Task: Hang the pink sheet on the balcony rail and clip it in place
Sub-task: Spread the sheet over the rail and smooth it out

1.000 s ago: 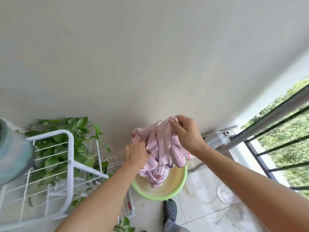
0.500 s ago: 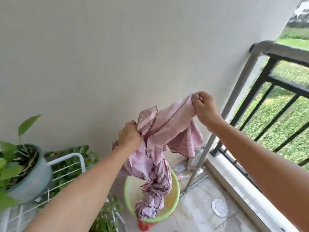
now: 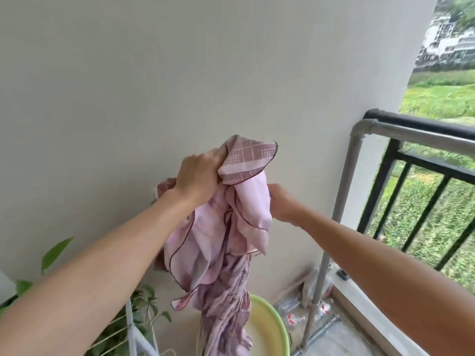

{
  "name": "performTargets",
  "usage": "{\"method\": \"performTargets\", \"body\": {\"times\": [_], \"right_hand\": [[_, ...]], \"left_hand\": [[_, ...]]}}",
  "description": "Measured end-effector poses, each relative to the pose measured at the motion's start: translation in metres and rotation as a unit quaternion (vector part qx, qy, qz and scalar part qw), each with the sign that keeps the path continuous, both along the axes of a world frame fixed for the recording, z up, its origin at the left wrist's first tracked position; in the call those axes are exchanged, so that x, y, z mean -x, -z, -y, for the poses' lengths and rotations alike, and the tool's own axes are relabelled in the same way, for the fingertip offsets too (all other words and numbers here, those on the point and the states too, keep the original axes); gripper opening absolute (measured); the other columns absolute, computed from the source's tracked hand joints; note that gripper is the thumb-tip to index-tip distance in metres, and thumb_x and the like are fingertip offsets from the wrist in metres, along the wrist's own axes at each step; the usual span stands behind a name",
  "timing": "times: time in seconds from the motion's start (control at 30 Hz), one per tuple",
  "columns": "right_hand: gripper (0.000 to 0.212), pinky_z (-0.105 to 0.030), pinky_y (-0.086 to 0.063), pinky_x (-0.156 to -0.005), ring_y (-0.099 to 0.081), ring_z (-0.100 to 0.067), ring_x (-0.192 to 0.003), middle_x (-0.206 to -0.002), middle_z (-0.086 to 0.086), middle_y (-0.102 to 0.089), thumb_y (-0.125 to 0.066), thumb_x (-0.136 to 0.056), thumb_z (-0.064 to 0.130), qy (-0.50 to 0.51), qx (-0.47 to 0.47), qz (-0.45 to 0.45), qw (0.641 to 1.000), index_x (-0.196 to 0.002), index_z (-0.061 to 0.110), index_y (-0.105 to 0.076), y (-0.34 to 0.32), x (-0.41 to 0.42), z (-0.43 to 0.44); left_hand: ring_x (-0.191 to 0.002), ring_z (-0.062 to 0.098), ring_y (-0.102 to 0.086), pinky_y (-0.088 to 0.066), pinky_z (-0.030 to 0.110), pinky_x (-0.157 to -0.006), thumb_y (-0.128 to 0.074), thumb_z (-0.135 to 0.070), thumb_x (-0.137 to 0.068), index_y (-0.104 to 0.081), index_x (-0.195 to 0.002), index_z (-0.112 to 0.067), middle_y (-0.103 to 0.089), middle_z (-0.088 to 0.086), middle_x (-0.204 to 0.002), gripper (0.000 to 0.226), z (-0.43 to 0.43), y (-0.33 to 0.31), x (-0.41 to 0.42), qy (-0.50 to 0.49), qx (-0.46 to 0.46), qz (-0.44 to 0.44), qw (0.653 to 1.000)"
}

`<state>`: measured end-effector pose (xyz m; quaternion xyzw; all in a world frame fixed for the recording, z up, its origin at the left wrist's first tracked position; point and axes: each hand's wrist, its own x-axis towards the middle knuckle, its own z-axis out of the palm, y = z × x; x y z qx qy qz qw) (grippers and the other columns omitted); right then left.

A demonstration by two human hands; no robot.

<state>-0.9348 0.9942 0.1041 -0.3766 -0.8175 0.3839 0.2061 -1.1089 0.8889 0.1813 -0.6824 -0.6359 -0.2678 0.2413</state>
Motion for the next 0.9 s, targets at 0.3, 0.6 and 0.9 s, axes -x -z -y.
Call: {"method": "performTargets", "body": {"times": [0.3,0.6,0.9], "right_hand": [[0.038,-0.029,-0.026,-0.049,-0.028,-0.014,-0.057,-0.054,0.002,-0.037,-0.052,-0.088,0.009,0.025,-0.188,-0.074,0.979,-0.057,0.017,-0.033,-0.037,-0.004,-0.014],[0.043,-0.024,-0.023,-0.046,-0.026,0.001,-0.049,-0.055,0.011,-0.029,-0.059,-0.089,0.024,0.127,-0.317,-0.151,0.928,-0.057,0.01,-0.036,-0.171,-0.051,-0.005],[0.03,-0.024,-0.021,-0.046,-0.023,-0.002,-0.049,-0.057,0.002,-0.028,-0.051,-0.076,0.021,0.322,-0.369,-0.167,0.856,-0.052,0.019,-0.032,-0.276,-0.174,0.002]], "left_hand": [[-0.049,0.038,-0.062,-0.05,0.039,-0.041,-0.043,-0.013,-0.067,-0.041,-0.139,-0.015,-0.069,0.015,-0.079,0.072,-0.001,-0.017,0.062,0.034,-0.041,-0.117,0.992],[-0.063,0.049,-0.063,-0.047,0.044,-0.053,-0.05,-0.015,-0.079,-0.061,-0.11,-0.002,-0.067,0.026,-0.086,0.035,-0.07,-0.156,0.035,0.114,-0.197,-0.113,0.967],[-0.076,0.045,-0.063,-0.04,0.041,-0.061,-0.052,-0.024,-0.091,-0.057,-0.116,-0.009,-0.066,0.021,-0.095,0.029,-0.133,-0.247,-0.111,0.228,-0.273,-0.084,0.931]]}}
